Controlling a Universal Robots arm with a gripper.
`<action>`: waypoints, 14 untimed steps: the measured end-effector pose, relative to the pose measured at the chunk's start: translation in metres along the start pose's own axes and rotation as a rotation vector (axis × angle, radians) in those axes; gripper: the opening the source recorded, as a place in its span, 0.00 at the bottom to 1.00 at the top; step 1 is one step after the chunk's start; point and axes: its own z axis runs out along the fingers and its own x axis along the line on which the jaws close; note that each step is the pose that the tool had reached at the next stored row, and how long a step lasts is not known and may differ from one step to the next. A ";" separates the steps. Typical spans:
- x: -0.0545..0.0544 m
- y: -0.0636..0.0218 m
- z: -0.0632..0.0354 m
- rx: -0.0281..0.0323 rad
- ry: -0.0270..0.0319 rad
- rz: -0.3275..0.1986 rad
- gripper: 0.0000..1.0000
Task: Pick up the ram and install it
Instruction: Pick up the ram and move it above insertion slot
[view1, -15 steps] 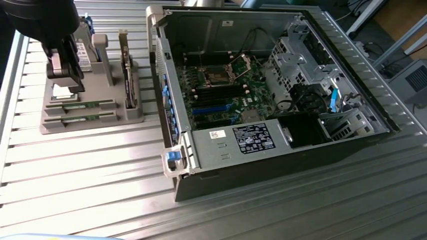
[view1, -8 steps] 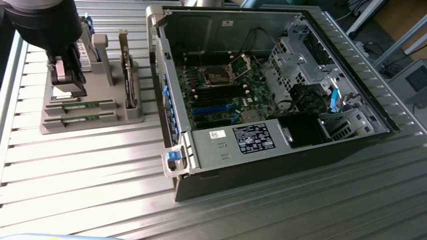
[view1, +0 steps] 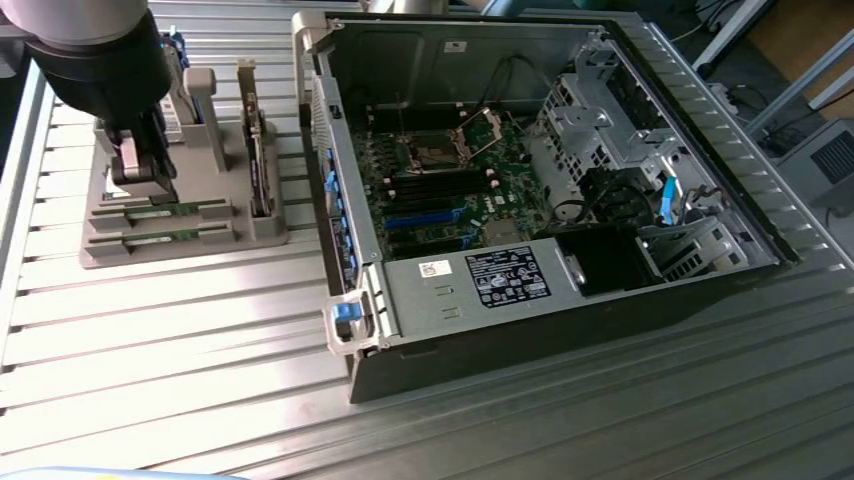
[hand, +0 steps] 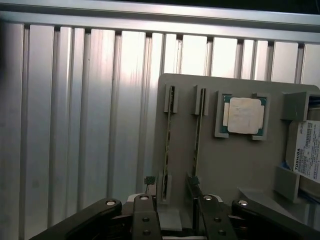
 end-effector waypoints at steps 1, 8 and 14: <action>0.000 0.0000 0.0012 0.0000 0.0000 0.000 0.36; 0.003 0.0001 0.0122 -0.0004 0.0002 0.000 0.36; 0.011 0.0017 0.0242 -0.0002 0.0001 0.000 0.36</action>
